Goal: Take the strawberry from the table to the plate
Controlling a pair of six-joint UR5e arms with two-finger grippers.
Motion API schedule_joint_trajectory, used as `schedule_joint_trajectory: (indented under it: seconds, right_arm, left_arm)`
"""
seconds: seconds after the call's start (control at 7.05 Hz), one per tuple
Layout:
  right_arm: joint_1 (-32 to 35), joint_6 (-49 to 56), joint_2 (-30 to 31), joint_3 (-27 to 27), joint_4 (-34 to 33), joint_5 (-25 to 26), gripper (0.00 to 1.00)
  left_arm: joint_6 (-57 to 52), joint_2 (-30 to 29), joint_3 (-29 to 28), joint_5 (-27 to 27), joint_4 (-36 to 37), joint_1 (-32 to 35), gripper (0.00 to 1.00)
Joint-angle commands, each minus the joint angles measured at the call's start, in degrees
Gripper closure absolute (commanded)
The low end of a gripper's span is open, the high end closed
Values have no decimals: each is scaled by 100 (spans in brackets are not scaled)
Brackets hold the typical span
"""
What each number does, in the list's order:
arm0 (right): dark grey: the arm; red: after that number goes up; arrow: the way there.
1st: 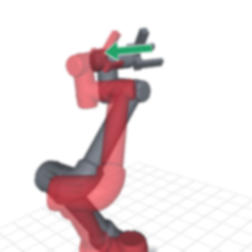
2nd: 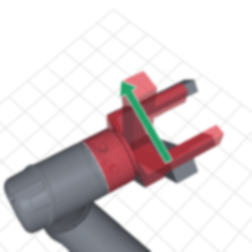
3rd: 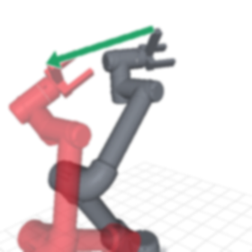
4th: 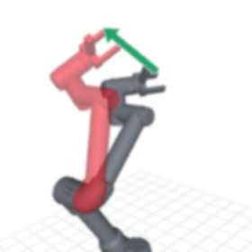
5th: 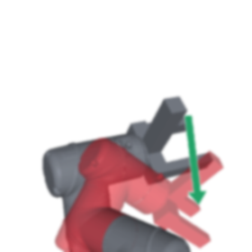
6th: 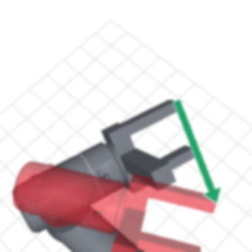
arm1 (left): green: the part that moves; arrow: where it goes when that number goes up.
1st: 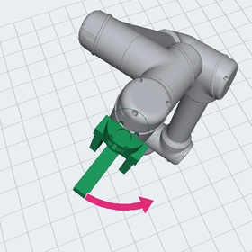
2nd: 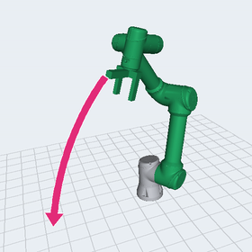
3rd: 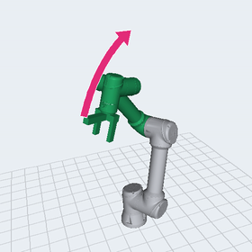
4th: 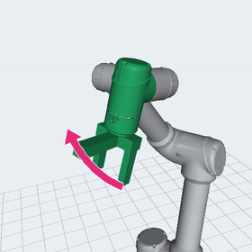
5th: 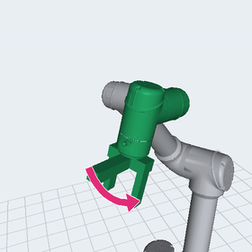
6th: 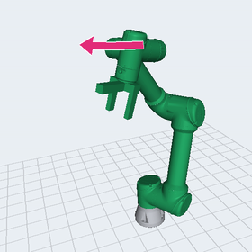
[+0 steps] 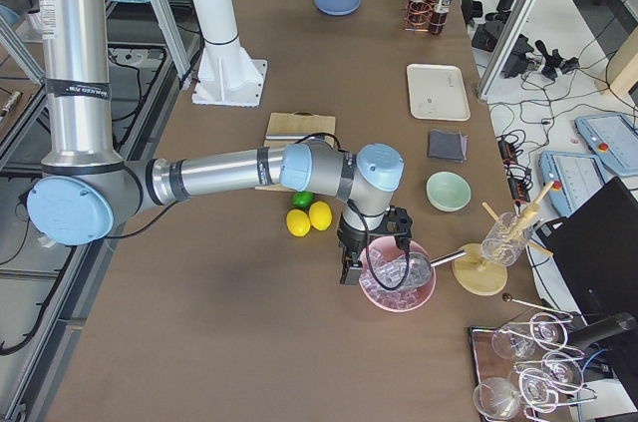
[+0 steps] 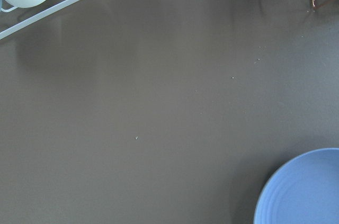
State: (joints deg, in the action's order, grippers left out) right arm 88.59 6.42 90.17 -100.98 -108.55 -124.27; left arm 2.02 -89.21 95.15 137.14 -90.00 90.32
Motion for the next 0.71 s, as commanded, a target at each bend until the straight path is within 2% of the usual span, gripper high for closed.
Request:
schedule_joint_trajectory:
  seconds: [0.0, 0.57]
  right_arm:
    - [0, 0, 0, 8, 0, 0, 0]
    - [0, 0, 0, 0, 0, 0, 0]
  left_arm:
    - [-9, 9, 30, -3, -9, 3, 0]
    - [-9, 70, 118, -11, 0, -6, 0]
